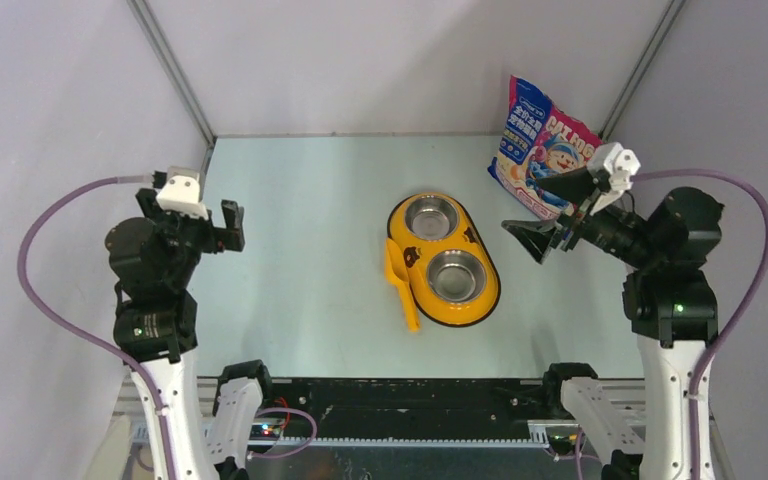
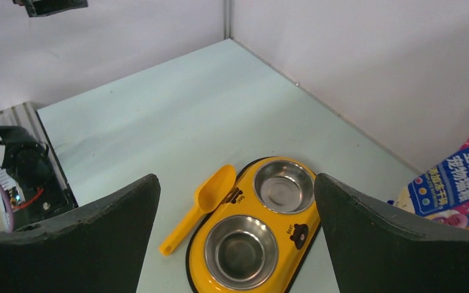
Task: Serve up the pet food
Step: Pick up the spatula from the center of the board.
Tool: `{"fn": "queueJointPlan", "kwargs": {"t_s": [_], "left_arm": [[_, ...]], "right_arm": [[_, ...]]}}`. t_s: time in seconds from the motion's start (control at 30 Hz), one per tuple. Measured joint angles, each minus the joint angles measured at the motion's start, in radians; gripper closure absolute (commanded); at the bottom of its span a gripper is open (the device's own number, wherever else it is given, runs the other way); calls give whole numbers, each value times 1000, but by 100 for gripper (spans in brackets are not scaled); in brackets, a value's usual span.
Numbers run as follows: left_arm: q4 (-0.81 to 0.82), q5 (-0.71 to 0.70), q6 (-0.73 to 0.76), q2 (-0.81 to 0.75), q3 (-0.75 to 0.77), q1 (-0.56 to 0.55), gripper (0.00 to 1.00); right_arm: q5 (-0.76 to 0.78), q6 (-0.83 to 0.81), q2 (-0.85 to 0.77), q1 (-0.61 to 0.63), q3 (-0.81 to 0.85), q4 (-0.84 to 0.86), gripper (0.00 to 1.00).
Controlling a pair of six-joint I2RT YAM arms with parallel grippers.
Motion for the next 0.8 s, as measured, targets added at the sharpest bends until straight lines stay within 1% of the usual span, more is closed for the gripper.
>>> {"fn": "queueJointPlan", "kwargs": {"t_s": [0.13, 0.2, 0.3, 0.43, 0.57, 0.8], "left_arm": [[0, 8, 21, -17, -114, 0, 2], [-3, 34, 37, -11, -163, 0, 2], [-10, 70, 55, -2, -204, 0, 2], [-9, 99, 67, 10, -233, 0, 2], [-8, 127, 69, 9, -246, 0, 2], [-8, 156, 78, 2, -247, 0, 2]], "right_arm": [[57, -67, 53, 96, -15, -14, 0], [95, -106, 81, 136, -36, -28, 0], [171, -178, 133, 202, -52, -74, 0], [309, -282, 230, 300, -80, -123, 0], [448, -359, 305, 372, -160, -145, 0], [625, -413, 407, 433, -188, -153, 0]]}}
